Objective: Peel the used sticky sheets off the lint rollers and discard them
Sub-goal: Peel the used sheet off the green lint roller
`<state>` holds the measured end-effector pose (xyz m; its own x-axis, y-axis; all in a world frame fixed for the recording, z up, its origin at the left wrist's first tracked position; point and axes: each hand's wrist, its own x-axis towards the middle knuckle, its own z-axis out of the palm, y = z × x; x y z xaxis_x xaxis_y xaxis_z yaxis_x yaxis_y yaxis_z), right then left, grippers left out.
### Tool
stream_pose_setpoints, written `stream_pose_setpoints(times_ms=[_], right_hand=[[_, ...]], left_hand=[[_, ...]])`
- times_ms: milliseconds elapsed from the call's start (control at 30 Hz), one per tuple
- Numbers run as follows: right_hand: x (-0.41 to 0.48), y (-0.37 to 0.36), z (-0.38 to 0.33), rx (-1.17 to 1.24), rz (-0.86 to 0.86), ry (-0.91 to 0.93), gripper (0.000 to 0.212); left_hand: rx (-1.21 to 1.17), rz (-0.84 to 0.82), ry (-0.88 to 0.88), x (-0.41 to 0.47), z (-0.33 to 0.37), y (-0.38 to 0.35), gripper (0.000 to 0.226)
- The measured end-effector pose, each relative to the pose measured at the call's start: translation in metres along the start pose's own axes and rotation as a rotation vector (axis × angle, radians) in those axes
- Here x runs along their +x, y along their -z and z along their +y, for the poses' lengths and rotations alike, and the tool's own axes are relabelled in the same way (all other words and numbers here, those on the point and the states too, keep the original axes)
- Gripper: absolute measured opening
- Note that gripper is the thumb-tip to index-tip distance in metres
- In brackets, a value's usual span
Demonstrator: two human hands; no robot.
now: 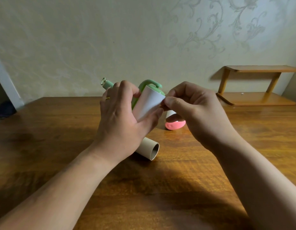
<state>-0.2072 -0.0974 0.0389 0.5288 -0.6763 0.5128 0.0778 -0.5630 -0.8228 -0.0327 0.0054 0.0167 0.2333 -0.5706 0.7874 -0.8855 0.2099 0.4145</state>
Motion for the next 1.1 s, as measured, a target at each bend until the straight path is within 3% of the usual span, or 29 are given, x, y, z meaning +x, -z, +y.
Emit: stream_pose_setpoints(times_ms=[233,367,467,600,767,900,1000,1100], right_hand=[[0.0055,-0.0014,0.0062,0.292,0.019,-0.108,0.006],[0.0055,-0.0045,0.0033,0.594,-0.024,-0.272,0.014],[0.0051,-0.0069,0.002,0.68,-0.08,-0.266,0.017],[0.0054,-0.0073,0.0056,0.504,-0.124,-0.161,0.029],[0.0035,-0.0078,0.007,0.449,-0.166,-0.11,0.021],[0.0035,-0.0078,0.0026,0.496,-0.13,-0.056,0.017],[0.0025,-0.0047,-0.0008,0.419,-0.086,0.008,0.014],[-0.0004,-0.0058,-0.002,0.285,-0.04,0.055,0.017]], left_hand=[[-0.25,-0.086,0.151,0.0022,0.0001,0.0027,0.06],[-0.407,-0.135,0.129,0.0019,0.0039,0.0006,0.053],[-0.413,-0.162,0.096,0.0016,0.0042,-0.0005,0.055],[-0.352,-0.137,0.058,0.0015,0.0035,0.0005,0.055],[-0.361,-0.141,0.143,0.0029,-0.0014,0.0017,0.058],[-0.554,-0.12,0.248,0.0056,-0.0001,0.0015,0.047],[-0.688,-0.228,0.283,0.006,0.0014,0.0008,0.04],[-0.77,-0.29,0.359,0.0002,0.0029,-0.0067,0.052]])
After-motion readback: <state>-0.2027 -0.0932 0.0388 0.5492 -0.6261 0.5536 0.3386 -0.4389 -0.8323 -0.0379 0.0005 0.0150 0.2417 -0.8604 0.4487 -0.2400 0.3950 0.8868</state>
